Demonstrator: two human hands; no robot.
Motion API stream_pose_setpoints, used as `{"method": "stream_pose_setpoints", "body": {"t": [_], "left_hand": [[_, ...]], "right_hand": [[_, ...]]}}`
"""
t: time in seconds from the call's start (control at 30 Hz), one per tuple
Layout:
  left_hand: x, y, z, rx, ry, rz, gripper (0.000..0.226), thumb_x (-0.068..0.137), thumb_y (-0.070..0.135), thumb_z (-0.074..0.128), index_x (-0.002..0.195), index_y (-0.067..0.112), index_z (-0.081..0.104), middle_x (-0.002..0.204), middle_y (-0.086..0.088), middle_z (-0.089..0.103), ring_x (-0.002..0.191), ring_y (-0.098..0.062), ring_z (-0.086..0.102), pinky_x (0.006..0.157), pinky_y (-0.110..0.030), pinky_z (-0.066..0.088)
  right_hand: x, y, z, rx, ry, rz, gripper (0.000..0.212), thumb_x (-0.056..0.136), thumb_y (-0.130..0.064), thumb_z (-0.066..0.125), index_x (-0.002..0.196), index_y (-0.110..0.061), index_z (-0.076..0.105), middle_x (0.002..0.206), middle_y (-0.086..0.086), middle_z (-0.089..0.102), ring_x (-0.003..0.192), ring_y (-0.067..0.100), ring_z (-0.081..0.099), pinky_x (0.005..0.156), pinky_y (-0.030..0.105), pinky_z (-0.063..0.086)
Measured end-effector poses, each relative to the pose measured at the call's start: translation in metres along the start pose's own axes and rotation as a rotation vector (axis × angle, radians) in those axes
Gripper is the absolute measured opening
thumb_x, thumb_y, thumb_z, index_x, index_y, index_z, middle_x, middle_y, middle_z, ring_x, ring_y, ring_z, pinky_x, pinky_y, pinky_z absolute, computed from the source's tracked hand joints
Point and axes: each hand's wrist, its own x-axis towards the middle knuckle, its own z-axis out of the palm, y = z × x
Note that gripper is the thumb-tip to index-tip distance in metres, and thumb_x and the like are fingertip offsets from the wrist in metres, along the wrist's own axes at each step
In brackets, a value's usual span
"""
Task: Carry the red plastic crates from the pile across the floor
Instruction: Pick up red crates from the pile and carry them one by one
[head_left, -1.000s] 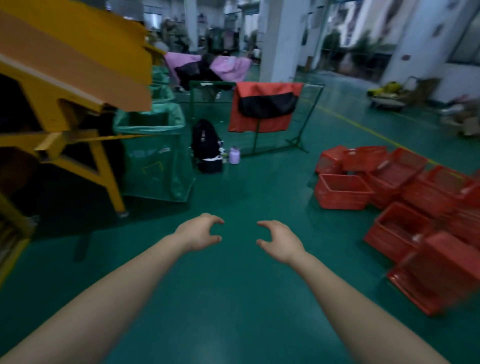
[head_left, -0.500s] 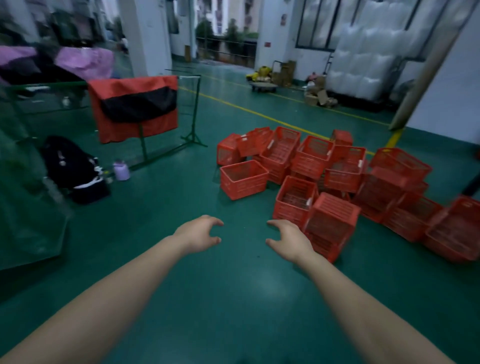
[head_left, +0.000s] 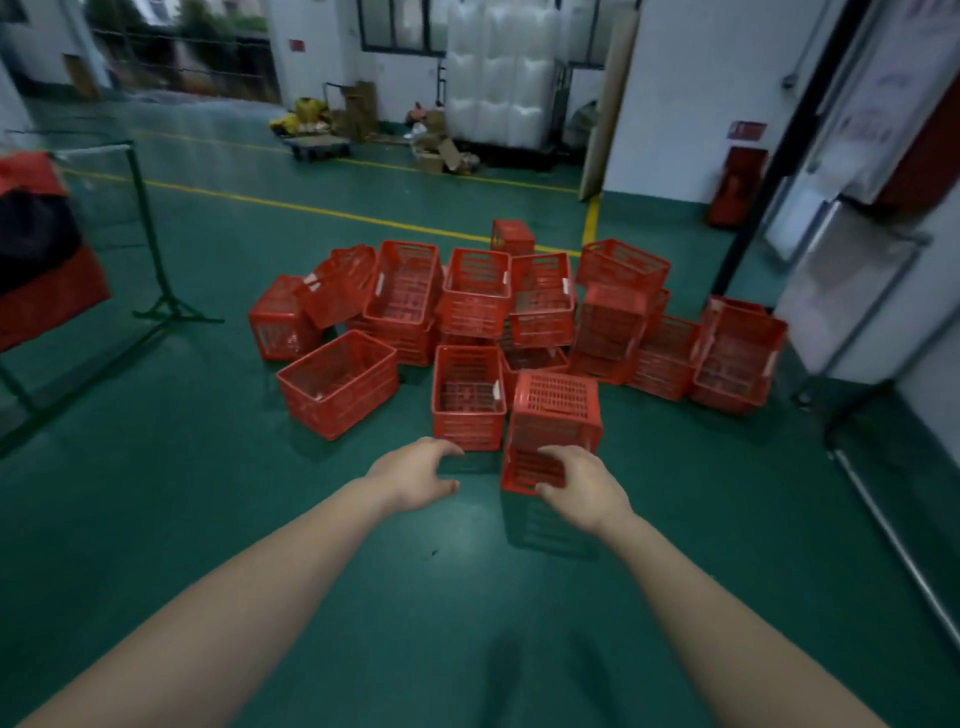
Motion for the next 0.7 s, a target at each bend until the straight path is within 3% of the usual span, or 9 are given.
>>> {"method": "stream_pose_setpoints", "body": {"t": [0.27, 0.53, 0.7], "left_hand": [[0.138, 0.032, 0.008, -0.001, -0.08, 0.109, 0.054, 0.088, 0.037, 0.063, 0.139, 0.029, 0.046, 0.143, 0.001, 0.046, 0.129, -0.018, 0.047, 0.105, -0.035, 0.041], [0.301, 0.094, 0.015, -0.062, -0.113, 0.077, 0.053, 0.085, 0.038, 0.064, 0.135, 0.027, 0.051, 0.136, 0.007, 0.053, 0.121, -0.014, 0.054, 0.1, -0.036, 0.046], [0.379, 0.117, 0.025, -0.125, -0.127, 0.027, 0.05, 0.081, 0.044, 0.063, 0.129, 0.035, 0.054, 0.126, 0.013, 0.06, 0.11, -0.011, 0.059, 0.09, -0.033, 0.051]], "right_hand": [[0.09, 0.066, -0.031, -0.01, 0.014, 0.121, 0.059, 0.083, -0.03, 0.066, 0.139, -0.025, 0.05, 0.142, -0.002, 0.049, 0.133, 0.019, 0.041, 0.107, 0.035, 0.039], [0.22, 0.163, -0.093, -0.05, -0.06, 0.115, 0.057, 0.084, -0.028, 0.065, 0.139, -0.025, 0.05, 0.142, 0.001, 0.049, 0.134, 0.02, 0.04, 0.106, 0.033, 0.037], [0.288, 0.208, -0.127, -0.082, -0.109, 0.101, 0.056, 0.085, -0.027, 0.064, 0.139, -0.026, 0.049, 0.144, 0.002, 0.048, 0.135, 0.021, 0.039, 0.107, 0.034, 0.037]]}}
